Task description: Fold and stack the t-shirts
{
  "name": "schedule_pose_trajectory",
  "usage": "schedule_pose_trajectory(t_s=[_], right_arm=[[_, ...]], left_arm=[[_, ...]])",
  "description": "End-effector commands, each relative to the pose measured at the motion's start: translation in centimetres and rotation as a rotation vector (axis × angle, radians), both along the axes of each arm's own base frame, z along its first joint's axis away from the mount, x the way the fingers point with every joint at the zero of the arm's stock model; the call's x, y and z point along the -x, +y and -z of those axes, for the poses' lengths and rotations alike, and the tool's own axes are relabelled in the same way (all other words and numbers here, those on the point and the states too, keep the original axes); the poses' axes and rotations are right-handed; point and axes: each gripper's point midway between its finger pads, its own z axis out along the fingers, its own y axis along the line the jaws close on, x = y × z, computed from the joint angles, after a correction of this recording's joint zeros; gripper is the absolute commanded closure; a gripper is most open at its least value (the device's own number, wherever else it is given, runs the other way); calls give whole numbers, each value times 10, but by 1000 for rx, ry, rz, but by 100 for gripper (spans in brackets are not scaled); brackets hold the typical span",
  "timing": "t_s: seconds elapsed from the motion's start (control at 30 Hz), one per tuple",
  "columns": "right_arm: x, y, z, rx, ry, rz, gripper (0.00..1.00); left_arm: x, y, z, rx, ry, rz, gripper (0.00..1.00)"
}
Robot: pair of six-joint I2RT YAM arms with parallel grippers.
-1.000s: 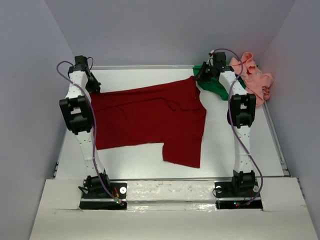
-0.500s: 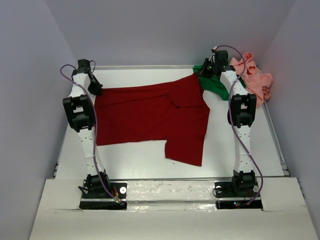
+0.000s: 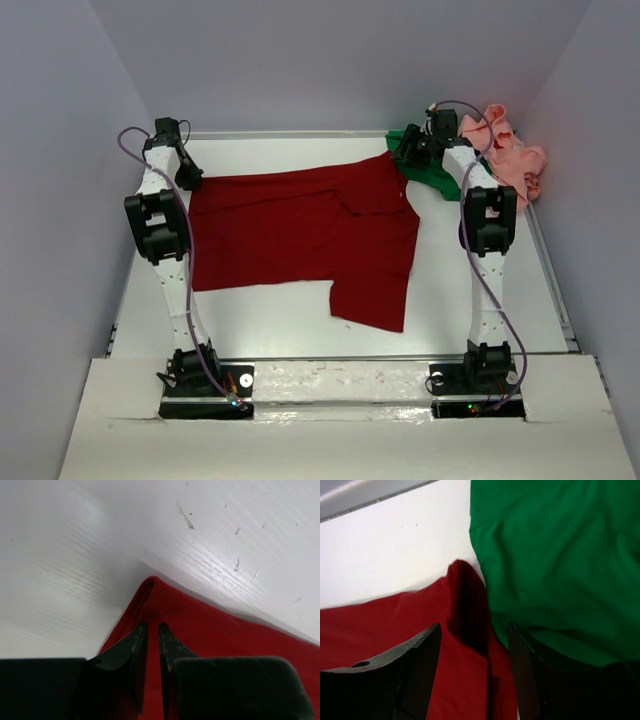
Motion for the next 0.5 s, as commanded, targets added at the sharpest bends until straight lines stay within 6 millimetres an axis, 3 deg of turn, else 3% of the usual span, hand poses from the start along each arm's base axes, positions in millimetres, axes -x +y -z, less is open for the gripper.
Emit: schedule_pose_trajectory(t_s=[0.0, 0.07, 0.1, 0.13, 0.23, 0.4, 0.43, 0.47], right_arm=[[7, -7, -96, 29, -179, -29, 39], [23, -6, -94, 23, -145, -44, 39], [33, -2, -111, 7, -163, -65, 39], [40, 0, -113, -6, -150, -72, 39], [69, 7, -112, -52, -91, -101, 40], [112, 17, -90, -126, 30, -137, 42], [123, 21, -73, -120, 70, -147, 43], [125, 20, -71, -115, 66, -145, 43]], left_arm=[[16, 5, -76, -58, -93, 6, 75], [24, 3, -83, -57, -101, 8, 74], [32, 1, -77, -54, -88, 8, 71], [36, -1, -92, -55, -115, 11, 69], [52, -11, -93, -19, -110, 29, 65], [73, -20, -81, 18, -68, 47, 64], [78, -21, -75, 17, -54, 53, 64], [80, -19, -73, 26, -49, 51, 63]])
